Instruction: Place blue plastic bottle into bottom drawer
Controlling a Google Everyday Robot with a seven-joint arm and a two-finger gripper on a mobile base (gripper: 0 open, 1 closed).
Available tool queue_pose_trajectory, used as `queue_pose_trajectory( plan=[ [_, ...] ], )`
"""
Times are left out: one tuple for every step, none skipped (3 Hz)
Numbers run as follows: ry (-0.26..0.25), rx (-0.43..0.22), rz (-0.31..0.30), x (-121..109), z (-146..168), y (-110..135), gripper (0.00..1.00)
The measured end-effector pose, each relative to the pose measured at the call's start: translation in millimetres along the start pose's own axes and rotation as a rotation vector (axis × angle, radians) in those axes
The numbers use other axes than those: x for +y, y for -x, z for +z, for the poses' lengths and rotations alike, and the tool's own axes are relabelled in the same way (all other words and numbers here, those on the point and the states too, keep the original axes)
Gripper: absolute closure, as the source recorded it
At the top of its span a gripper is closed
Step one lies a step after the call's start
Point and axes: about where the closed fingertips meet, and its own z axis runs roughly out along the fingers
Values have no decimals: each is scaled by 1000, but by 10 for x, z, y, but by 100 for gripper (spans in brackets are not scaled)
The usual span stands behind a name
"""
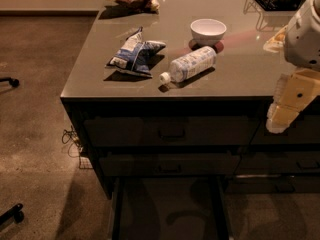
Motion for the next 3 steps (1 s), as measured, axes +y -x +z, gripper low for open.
queue_pose_trajectory(
  plan=[
    [-23, -23, -26, -166, 90, 102, 0],
    [-35, -20, -39, -179, 127, 124, 0],
    [-55, -73, -83, -437, 359, 163, 0]
  ],
)
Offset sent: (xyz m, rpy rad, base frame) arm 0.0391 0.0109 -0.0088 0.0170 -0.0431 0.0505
